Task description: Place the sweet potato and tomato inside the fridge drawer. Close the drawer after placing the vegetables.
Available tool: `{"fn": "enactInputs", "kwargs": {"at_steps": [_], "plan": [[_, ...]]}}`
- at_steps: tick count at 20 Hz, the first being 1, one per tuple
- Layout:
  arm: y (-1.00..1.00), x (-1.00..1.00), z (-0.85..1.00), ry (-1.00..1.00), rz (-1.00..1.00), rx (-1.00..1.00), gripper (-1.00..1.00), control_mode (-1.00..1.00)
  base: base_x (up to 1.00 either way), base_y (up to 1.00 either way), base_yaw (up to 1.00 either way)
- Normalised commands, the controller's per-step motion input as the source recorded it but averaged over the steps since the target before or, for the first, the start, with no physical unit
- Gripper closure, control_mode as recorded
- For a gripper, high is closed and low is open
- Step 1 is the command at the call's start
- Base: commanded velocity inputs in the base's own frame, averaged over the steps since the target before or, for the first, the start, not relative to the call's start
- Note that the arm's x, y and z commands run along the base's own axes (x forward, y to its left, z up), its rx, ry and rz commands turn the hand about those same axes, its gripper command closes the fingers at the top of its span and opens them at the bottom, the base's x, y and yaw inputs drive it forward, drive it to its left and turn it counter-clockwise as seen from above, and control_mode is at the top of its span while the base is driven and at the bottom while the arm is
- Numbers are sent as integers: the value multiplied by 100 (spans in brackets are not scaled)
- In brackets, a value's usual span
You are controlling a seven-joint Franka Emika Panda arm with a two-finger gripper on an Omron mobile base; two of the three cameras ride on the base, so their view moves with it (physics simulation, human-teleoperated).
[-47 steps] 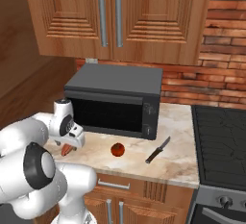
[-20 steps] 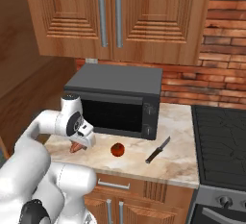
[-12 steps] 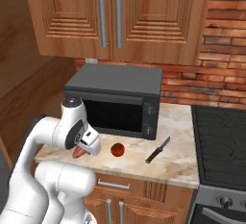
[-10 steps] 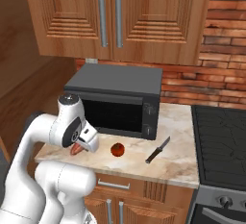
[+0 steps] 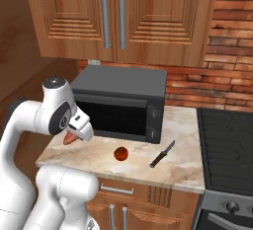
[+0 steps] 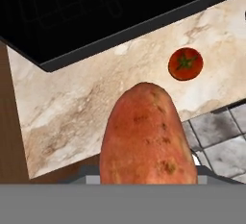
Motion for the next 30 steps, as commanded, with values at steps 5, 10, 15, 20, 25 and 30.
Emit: {"fn": "enactInputs", "kwargs": {"at_steps": [5,10,15,20,25,30], "plan": [[4,1,0,0,0,-1,100,-100,0,0,0],[-3,-23,-6,-2,0,-1,100,100,-19,-8,0],[0,0,0,0,0,0,100,100,-100,-30,0],[0,0,0,0,0,0,100,100,-100,-6,10],[0,0,0,0,0,0,100,100,-94,0,28],[0,0,0,0,0,0,100,100,-70,-10,37]]}}
